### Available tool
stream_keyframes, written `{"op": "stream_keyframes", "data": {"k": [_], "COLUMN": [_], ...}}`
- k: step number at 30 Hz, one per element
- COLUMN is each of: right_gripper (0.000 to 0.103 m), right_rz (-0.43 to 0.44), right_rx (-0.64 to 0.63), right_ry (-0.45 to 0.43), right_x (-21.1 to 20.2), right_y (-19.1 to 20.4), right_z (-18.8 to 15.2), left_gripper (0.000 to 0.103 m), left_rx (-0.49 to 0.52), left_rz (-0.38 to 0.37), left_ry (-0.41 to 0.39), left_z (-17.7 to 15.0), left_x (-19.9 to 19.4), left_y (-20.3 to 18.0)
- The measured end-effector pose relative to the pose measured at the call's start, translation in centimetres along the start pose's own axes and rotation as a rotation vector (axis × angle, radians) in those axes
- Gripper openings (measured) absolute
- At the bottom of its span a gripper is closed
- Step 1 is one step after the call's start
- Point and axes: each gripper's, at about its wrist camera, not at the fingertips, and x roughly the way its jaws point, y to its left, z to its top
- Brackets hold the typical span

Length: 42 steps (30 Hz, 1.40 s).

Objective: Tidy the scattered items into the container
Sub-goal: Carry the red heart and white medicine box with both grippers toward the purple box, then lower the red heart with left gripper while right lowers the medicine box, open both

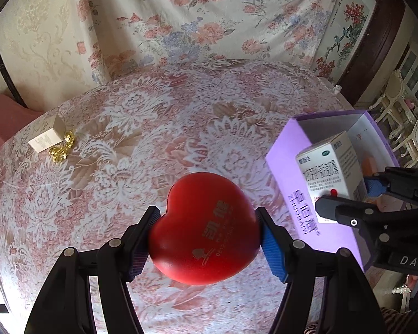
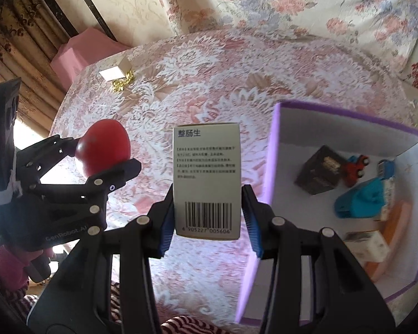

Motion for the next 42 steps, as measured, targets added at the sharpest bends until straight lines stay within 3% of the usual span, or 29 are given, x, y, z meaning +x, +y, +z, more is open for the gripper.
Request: {"op": "stream_keyframes", "data": {"k": [15, 26, 33, 42], "right_gripper": [0.047, 0.047, 0.047, 0.047], "right_rz": [-0.029, -0.052, -0.066, -0.046], "right_rx": [0.061, 0.103, 0.115, 0.095], "right_ry": [-0.019, 0.065, 0.134, 0.179], "right_x": [-2.7, -2.6, -1.8, -1.0], "right_y": [-7.4, -12.5, -14.7, -15.3], "right_z": [-2.6, -6.6, -8.7, -9.4], "left_gripper": [0.069, 0.069, 0.069, 0.069], "left_rx": [0.097, 0.23, 0.303, 0.342], "left_rz": [-0.05, -0.12, -0.149, -0.112], "left_ry": [-0.032, -0.025, 0.063, 0.174], "left_z": [2.3, 3.5, 3.4, 2.7], "left_x": [0.4, 1.3, 3.9, 7.0], "left_y": [-8.5, -15.3, -18.7, -20.0]}}
